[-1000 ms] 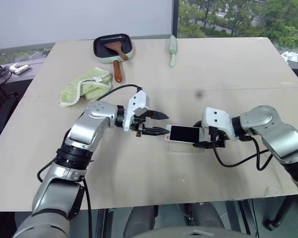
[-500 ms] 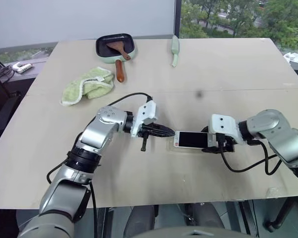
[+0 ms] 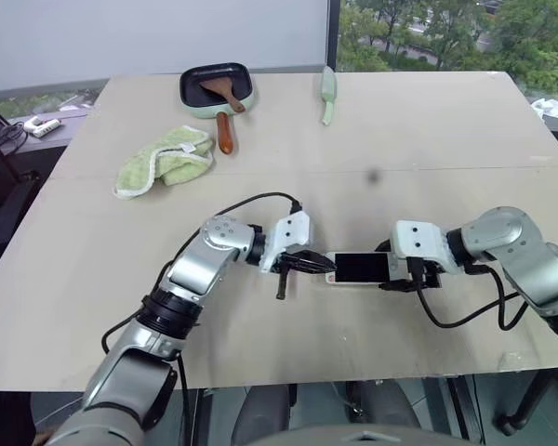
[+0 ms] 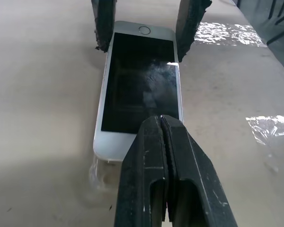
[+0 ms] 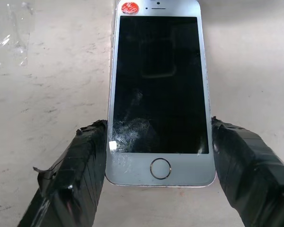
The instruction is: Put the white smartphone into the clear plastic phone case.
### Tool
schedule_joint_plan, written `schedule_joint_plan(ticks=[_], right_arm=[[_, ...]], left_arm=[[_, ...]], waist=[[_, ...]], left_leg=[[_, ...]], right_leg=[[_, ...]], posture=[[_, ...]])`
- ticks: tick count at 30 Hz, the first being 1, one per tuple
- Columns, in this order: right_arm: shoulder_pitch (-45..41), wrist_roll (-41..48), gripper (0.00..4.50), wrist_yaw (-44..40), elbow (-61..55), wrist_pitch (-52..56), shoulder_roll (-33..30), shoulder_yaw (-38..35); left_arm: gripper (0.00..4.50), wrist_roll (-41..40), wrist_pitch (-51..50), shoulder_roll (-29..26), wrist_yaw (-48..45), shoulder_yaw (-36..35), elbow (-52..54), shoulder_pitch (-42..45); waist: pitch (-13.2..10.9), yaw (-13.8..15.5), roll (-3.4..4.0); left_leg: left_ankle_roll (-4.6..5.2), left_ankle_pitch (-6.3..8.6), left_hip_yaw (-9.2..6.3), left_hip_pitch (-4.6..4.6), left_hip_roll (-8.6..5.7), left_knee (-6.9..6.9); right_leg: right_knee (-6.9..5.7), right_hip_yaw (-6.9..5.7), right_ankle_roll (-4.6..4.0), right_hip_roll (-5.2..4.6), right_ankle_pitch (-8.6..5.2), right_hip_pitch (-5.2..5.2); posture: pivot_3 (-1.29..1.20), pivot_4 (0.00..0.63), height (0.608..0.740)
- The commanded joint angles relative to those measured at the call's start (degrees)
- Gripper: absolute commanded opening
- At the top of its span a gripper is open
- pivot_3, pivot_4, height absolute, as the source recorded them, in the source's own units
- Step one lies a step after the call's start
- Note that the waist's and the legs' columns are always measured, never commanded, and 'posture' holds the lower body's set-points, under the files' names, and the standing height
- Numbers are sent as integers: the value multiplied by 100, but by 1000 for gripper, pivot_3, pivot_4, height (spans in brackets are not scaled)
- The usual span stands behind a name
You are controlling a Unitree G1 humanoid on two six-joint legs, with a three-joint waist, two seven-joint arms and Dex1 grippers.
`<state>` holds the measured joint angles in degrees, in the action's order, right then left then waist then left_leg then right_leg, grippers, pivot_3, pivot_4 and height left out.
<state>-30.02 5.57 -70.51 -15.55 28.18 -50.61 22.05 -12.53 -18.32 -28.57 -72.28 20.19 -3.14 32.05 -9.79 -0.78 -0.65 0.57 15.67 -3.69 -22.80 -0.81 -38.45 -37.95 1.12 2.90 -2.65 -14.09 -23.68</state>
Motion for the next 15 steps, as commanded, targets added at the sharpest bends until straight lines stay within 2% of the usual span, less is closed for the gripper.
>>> schedule_joint_plan(ticks=[1, 11, 15], right_arm=[[15, -46, 2902, -78, -39, -179, -4, -31], [58, -89, 2902, -93, -19, -253, 51, -51], [67, -103, 2902, -110, -14, -253, 74, -22]], left_arm=[[35, 74, 33, -12, 30, 15, 46, 34], [35, 610, 81, -131, 44, 370, -314, -34], [35, 901, 348, 35, 252, 570, -661, -17]], waist=[[0, -4, 0], [1, 0, 0], [3, 0, -1]], left_leg=[[0, 0, 0, 0, 0, 0], [-1, 0, 0, 1, 0, -1], [-1, 0, 0, 4, -1, -2]], right_leg=[[0, 0, 0, 0, 0, 0], [0, 0, 0, 0, 0, 3], [-1, -1, 0, 0, 0, 5]], posture=[[0, 150, 740], [0, 150, 740], [0, 150, 740]])
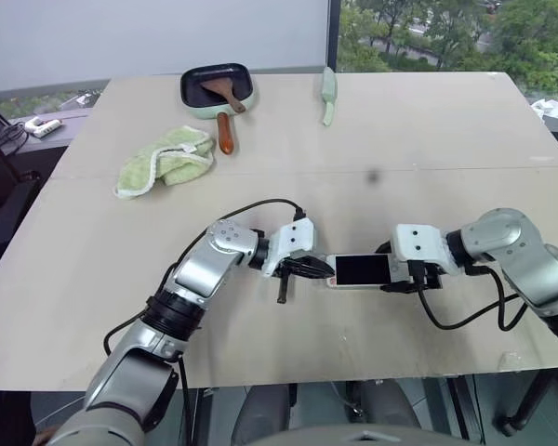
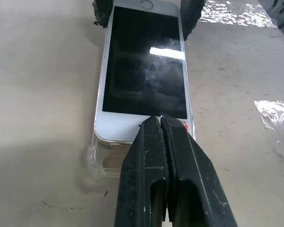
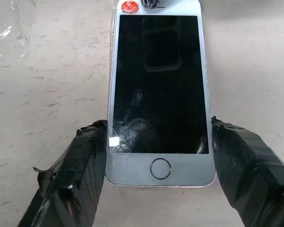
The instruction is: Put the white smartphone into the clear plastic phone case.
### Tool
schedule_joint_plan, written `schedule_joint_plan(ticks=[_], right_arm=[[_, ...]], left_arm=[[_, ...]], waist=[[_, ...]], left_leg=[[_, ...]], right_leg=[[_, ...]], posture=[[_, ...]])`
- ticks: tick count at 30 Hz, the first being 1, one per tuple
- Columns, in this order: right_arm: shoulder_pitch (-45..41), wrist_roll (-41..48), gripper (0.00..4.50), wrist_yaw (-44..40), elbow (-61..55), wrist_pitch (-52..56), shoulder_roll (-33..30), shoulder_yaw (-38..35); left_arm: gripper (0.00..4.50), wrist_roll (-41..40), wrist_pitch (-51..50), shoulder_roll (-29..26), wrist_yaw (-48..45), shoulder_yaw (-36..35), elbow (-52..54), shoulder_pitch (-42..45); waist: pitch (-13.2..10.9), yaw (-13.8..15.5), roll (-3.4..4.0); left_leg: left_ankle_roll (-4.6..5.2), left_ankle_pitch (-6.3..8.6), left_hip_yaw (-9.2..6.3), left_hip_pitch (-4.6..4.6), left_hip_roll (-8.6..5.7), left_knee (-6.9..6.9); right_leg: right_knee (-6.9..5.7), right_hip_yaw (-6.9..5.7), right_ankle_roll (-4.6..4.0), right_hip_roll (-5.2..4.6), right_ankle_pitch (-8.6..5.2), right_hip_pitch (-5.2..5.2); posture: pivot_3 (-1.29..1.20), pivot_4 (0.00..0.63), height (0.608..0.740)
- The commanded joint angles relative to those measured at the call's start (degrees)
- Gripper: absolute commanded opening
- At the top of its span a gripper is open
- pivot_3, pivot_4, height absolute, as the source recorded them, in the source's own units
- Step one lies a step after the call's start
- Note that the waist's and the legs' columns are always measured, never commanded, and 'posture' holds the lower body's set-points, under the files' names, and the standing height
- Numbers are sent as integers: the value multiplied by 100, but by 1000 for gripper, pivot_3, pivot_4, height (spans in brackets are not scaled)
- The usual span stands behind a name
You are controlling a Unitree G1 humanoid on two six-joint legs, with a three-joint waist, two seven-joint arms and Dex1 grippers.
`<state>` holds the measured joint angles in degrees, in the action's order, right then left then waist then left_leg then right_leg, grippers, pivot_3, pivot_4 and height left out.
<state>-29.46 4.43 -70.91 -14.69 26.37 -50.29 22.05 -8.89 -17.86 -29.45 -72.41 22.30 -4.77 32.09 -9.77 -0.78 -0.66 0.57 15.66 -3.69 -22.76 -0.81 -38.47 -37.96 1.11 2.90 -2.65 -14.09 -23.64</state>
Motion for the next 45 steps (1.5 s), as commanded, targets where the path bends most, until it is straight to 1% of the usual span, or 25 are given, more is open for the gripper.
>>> schedule_joint_plan(ticks=[1, 7, 9, 10, 11, 12, 17, 22, 23, 24, 25, 28, 31, 32, 37, 42, 45], right_arm=[[11, 5, 2902, -72, -102, -67, 49, -8], [30, -16, 2902, -110, -168, 159, 22, 7], [-17, -72, 3418, 0, -123, 228, 44, -57], [-30, -38, 3783, 3, -118, 267, 40, -104], [-29, 96, 4318, -24, -166, 357, 24, -222], [-22, 228, 4472, -43, -223, 447, 12, -333], [86, 797, 4472, 63, -535, 869, -89, -983], [493, 820, 4472, 99, -619, 1171, -700, -1359], [553, 820, 3917, 113, -616, 1187, -787, -1393], [600, 822, 3681, 119, -619, 1205, -863, -1411], [625, 817, 3237, 137, -614, 1215, -919, -1415], [658, 627, 1709, 211, -525, 1174, -1093, -1292], [669, 432, 263, 250, -404, 1039, -1125, -1085], [660, 402, 113, 244, -393, 1017, -1109, -1039], [516, 233, 113, 236, -471, 1032, -942, -662], [355, -33, 113, 222, -477, 980, -934, -382], [256, -130, 113, 185, -500, 967, -906, -239]], left_arm=[[35, 578, 347, 183, 334, 379, -562, -8], [35, 692, 502, 430, 545, 381, -841, 14], [0, 685, 526, 436, 512, 394, -839, -25], [0, 681, 531, 430, 492, 400, -825, -40], [0, 673, 528, 416, 472, 401, -795, -57], [0, 669, 523, 407, 461, 398, -773, -67], [0, 635, 486, 361, 441, 348, -654, -88], [0, 548, 430, 322, 459, 240, -361, -72], [0, 520, 405, 314, 463, 212, -286, -65], [0, 482, 366, 305, 470, 177, -200, -58], [0, 439, 309, 296, 479, 134, -111, -52], [0, 253, 166, 148, 405, -42, 371, -60], [0, 47, -68, -49, 346, -237, 776, -32], [0, 17, -126, -117, 339, -273, 847, -24], [0, 194, -157, -570, 272, -303, 877, -35], [0, 142, -407, -783, 145, -226, 944, -87], [0, 340, -247, -946, 43, -62, 895, -126]], waist=[[2, 1, -1], [19, 38, -2], [21, 39, -1], [22, 38, -2], [22, 38, -2], [22, 38, -1], [22, 37, -1], [22, 46, -1], [22, 40, -1], [22, 28, -1], [22, 9, 0], [21, -9, 2], [20, 1, 1], [19, 4, 2], [18, -3, 2], [17, 9, 3], [17, 4, 3]], left_leg=[[0, 0, 0, 1, 0, 0], [3, 1, -11, 16, -2, -22], [3, 2, -16, 16, -3, -29], [4, 2, -17, 17, -3, -30], [4, 2, -18, 19, -3, -30], [4, 2, -19, 22, -3, -30], [4, 2, -26, 22, -2, -30], [5, 2, -31, 20, -2, -30], [5, 3, -30, 20, -2, -30], [5, 3, -29, 20, -2, -30], [6, 3, -29, 20, -2, -30], [6, 3, -26, 22, -1, -29], [6, 3, -27, 15, 1, -29], [6, 3, -27, 14, 1, -29], [6, 3, -24, 11, 1, -29], [6, 3, -22, 8, 0, -28], [6, 3, -22, 6, 0, -28]], right_leg=[[0, 0, 0, 0, 0, 0], [-1, -11, 1, -2, 1, 31], [-2, -15, 1, -3, 1, 35], [-2, -16, 2, -3, 1, 38], [-2, -16, 2, -3, 1, 40], [-2, -17, 2, -3, 1, 42], [-2, -20, 2, -3, 1, 44], [1, -24, 2, -4, 1, 46], [1, -23, 2, -4, 1, 46], [0, -22, 2, -4, 1, 45], [0, -22, 2, -3, 1, 45], [-2, -19, 2, -2, 1, 44], [-1, -21, 2, -2, 1, 38], [-1, -21, 2, -2, 1, 37], [1, -19, 2, -2, 1, 34], [1, -19, 3, -2, 0, 31], [2, -20, 3, -2, 0, 29]], posture=[[0, 150, 740], [0, 150, 740], [0, 150, 740], [0, 150, 740], [0, 150, 740], [0, 150, 740], [0, 150, 740], [0, 150, 740], [0, 150, 740], [0, 150, 740], [0, 150, 740], [0, 150, 740], [0, 150, 740], [0, 150, 740], [0, 150, 740], [0, 150, 740], [0, 150, 740]])
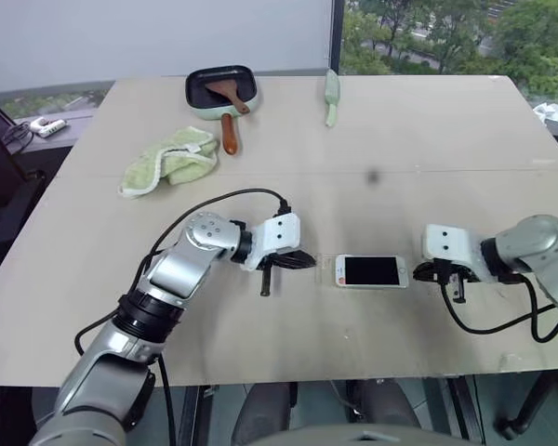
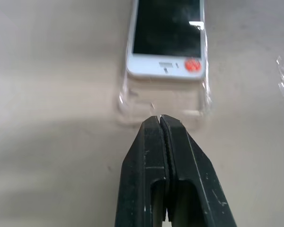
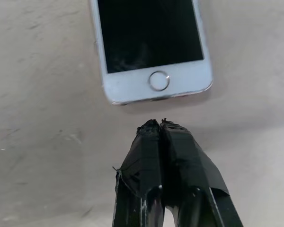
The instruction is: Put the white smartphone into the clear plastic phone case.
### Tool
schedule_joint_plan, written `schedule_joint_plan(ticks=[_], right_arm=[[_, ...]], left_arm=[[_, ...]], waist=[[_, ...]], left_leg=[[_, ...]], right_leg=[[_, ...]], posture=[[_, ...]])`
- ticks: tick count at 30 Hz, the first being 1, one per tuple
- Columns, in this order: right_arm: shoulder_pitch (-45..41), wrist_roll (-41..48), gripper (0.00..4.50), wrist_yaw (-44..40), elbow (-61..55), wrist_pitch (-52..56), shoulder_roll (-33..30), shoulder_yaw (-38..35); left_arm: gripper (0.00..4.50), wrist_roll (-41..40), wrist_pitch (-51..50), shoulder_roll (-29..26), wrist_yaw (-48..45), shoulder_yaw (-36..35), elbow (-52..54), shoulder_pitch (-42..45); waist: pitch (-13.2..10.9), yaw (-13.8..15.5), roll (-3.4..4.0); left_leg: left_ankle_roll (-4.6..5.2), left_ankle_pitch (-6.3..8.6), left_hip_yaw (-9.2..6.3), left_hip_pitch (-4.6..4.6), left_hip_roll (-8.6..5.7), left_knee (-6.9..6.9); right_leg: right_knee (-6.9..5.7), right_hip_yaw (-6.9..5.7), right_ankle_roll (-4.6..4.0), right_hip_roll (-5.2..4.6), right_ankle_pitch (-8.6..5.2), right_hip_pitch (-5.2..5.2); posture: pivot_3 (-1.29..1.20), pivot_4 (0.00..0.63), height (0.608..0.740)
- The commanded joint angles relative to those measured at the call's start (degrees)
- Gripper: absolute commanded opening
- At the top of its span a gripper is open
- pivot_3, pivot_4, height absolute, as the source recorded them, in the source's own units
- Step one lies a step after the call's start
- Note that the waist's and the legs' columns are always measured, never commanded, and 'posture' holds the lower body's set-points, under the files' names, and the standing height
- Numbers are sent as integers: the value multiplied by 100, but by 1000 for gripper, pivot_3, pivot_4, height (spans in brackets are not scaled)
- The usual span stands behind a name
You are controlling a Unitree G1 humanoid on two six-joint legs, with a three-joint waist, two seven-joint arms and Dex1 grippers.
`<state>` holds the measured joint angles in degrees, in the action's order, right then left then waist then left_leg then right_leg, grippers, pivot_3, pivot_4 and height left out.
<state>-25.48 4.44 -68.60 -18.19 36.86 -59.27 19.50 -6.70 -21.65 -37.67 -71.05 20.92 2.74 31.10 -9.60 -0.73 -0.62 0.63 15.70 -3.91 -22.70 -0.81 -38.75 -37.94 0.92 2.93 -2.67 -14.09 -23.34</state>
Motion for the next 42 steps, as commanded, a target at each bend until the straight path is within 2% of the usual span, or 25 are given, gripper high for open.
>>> schedule_joint_plan(ticks=[1, 7, 16, 32, 37, 42], right_arm=[[-170, -152, 113, -41, -158, -77, 14, 52], [-221, -198, 113, -57, -272, 34, 119, 121], [-297, -228, 113, -66, -394, 178, 251, 223], [-697, -569, 113, 4, -639, 471, 971, 770], [-554, -745, 113, 143, -473, 298, 755, 452], [-224, -442, 113, 334, -438, 377, 622, -311]], left_arm=[[0, 150, 168, -124, -93, 98, 103, -29], [0, 239, 205, -5, -49, 252, -60, 25], [0, 546, 520, 545, 137, 403, -674, 188], [0, 595, 318, 997, 138, 438, -532, 98], [0, 602, 368, 982, 105, 359, -589, 87], [0, 645, 431, 791, 209, 12, -717, 244]], waist=[[0, 0, 0], [0, 1, 0], [2, 135, 3], [6, 181, 7], [7, 175, 9], [6, 192, 9]], left_leg=[[0, 0, 0, 0, 0, 0], [0, 0, 1, -1, 0, 1], [1, 0, -3, -1, -6, -7], [6, 3, -47, 3, -24, -43], [6, 3, -50, 20, -27, -44], [6, 3, -58, 15, -33, -44]], right_leg=[[0, 0, 0, 0, 0, 0], [0, 1, 0, 0, 0, -1], [-2, -3, 0, -4, 0, 4], [-2, -37, 4, -10, 2, 41], [0, -38, 4, -11, 1, 61], [3, -44, 5, -18, 1, 62]], posture=[[0, 150, 740], [0, 150, 740], [0, 150, 740], [0, 150, 740], [0, 150, 740], [0, 150, 740]])
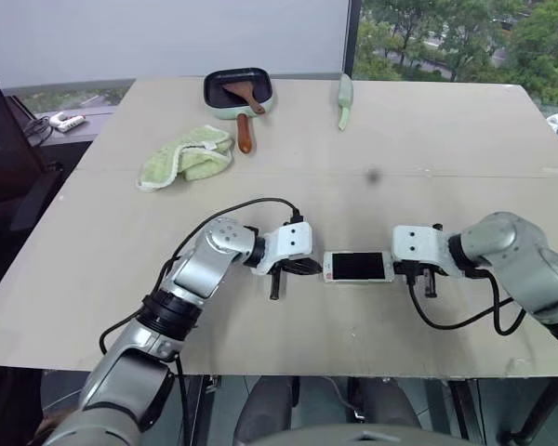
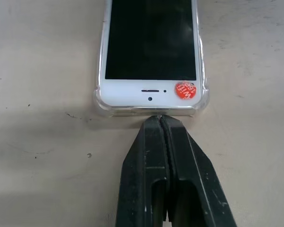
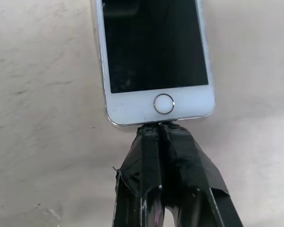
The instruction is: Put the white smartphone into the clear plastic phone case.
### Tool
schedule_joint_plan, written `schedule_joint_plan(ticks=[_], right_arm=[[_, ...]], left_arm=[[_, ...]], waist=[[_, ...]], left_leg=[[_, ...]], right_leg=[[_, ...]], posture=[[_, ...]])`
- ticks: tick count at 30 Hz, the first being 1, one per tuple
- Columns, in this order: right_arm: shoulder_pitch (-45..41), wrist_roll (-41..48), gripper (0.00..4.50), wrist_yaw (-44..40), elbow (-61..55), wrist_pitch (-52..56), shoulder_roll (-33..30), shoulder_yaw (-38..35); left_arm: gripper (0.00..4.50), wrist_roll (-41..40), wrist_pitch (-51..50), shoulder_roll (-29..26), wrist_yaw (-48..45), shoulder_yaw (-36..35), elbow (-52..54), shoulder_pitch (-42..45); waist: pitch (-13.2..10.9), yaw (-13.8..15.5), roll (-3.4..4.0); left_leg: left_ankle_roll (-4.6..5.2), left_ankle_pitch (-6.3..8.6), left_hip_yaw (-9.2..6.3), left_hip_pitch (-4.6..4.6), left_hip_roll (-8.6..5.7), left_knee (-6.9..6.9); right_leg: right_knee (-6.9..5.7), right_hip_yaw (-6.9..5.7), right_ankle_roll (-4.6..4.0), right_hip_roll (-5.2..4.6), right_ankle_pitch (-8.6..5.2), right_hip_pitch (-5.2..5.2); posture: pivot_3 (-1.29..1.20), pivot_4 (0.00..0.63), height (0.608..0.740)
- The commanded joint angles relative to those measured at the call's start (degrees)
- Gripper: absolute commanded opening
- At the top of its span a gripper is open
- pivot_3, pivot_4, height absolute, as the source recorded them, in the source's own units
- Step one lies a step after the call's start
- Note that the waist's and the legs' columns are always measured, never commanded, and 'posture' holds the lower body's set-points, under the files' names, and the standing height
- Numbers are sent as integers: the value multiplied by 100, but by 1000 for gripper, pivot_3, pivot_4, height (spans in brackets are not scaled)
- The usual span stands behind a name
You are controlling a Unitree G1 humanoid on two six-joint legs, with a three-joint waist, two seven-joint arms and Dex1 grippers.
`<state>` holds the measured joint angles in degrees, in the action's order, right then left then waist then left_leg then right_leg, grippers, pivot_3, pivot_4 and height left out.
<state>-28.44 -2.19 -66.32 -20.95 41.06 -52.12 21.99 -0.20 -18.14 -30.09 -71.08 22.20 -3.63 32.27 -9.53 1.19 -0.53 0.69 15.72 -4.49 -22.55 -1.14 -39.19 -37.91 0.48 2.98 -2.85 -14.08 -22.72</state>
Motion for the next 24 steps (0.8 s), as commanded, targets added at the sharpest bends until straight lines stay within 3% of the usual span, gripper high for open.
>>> schedule_joint_plan(ticks=[1, 8, 14, 24], right_arm=[[165, 277, 113, 114, -149, -47, -174, -703], [722, 682, 113, 409, -151, -20, -295, -1609], [1214, 1776, 113, 815, -47, -413, 1032, -2392], [1878, 2081, 113, 854, 1108, -2427, 2225, -2345]], left_arm=[[0, -24, 72, -33, 211, -200, -99, 181], [0, -480, -120, -250, 86, -662, 117, 349], [0, -1158, -52, 366, 412, -1053, 256, 185], [0, -893, 179, 658, 749, -557, 93, -495]], waist=[[-1, -5, 0], [-3, -110, -2], [-3, -174, -6], [-4, -193, -3]], left_leg=[[0, 0, -2, -1, -1, 0], [0, 0, 0, -9, 3, 11], [-1, 0, 7, -14, 14, 19], [0, 0, 17, 0, 14, 20]], right_leg=[[1, -2, 0, -2, 0, -1], [0, -3, 2, 4, -2, -20], [3, 6, 5, 4, -4, -26], [-8, 22, 6, 9, -4, -25]], posture=[[0, 150, 740], [0, 150, 740], [0, 150, 740], [0, 150, 740]])
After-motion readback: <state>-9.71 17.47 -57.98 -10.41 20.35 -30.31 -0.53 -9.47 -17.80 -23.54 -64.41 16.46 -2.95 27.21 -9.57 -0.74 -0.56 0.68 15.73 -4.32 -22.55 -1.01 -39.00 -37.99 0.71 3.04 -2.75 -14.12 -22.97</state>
